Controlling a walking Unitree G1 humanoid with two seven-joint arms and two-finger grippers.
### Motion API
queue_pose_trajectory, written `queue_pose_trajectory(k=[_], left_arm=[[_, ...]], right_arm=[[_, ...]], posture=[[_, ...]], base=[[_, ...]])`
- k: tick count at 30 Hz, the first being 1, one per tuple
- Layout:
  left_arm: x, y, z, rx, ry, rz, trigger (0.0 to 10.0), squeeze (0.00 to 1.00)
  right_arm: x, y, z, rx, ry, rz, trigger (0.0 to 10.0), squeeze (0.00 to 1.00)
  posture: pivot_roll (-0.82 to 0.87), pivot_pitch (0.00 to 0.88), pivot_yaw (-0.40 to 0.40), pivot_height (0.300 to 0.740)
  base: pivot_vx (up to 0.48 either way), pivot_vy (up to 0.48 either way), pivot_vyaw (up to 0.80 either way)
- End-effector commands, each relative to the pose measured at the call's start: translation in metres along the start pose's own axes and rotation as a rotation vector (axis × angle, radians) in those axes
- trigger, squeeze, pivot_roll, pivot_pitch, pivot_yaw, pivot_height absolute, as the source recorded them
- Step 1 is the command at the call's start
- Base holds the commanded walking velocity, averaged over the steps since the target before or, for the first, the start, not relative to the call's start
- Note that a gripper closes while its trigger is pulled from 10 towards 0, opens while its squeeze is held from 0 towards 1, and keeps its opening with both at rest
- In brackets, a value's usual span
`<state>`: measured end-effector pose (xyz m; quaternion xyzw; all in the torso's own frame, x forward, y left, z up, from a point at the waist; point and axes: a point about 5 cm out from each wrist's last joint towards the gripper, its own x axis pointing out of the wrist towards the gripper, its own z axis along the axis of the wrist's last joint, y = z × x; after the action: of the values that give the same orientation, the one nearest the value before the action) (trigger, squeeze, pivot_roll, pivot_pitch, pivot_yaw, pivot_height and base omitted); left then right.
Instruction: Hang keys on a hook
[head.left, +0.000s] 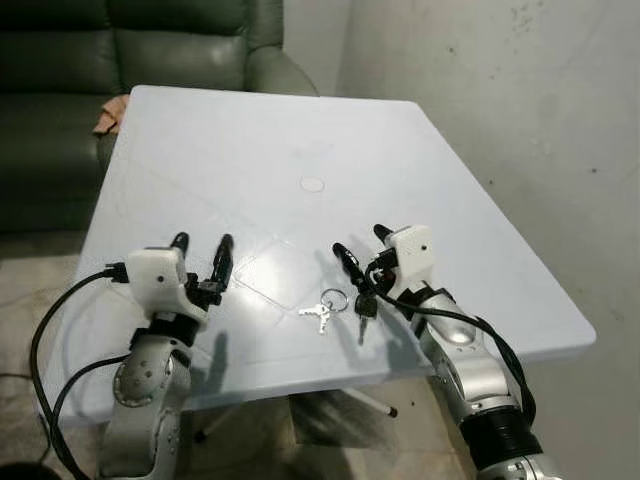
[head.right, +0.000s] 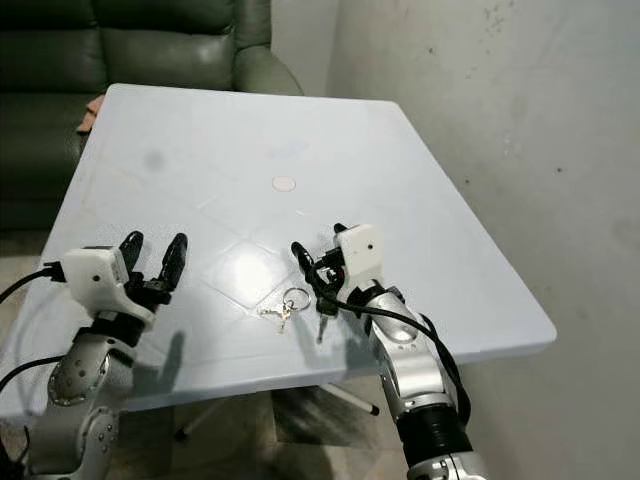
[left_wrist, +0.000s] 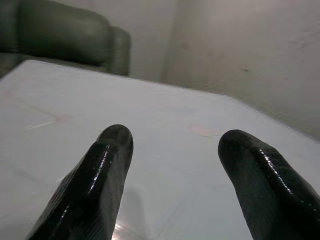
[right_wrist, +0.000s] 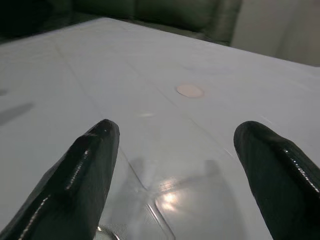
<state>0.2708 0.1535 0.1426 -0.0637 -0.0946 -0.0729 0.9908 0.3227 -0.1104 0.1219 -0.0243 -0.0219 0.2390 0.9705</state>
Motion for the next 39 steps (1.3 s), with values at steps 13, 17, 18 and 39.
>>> queue_pose_trajectory(k=[13, 17, 18, 39], left_arm=[[0.005, 0.014, 0.002, 0.074, 0.018, 0.062, 10.0, 0.0], [0.006, 0.016, 0.003, 0.082, 0.012, 0.067, 10.0, 0.0], [0.007, 0.016, 0.003, 0.088, 0.013, 0.068, 10.0, 0.0], [0.0, -0.015, -0.01, 0.137, 0.078, -0.132, 10.0, 0.0]], right_arm=[[0.0, -0.001, 0.0, 0.092, -0.024, -0.085, 10.0, 0.0], [0.002, -0.001, 0.001, 0.095, -0.026, -0.097, 10.0, 0.0], [0.002, -0.001, 0.001, 0.095, -0.027, -0.103, 10.0, 0.0], [-0.012, -0.029, -0.009, 0.068, 0.03, -0.438, 10.0, 0.0]], posture=[[-0.03, 0.065, -0.104, 0.74], [-0.03, 0.064, -0.101, 0.74], [-0.03, 0.063, -0.1, 0.74], [-0.07, 0.113, -0.045, 0.74]], base=[[0.0, 0.026, 0.0], [0.0, 0.0, 0.0], [0.0, 0.0, 0.0], [0.0, 0.0, 0.0]])
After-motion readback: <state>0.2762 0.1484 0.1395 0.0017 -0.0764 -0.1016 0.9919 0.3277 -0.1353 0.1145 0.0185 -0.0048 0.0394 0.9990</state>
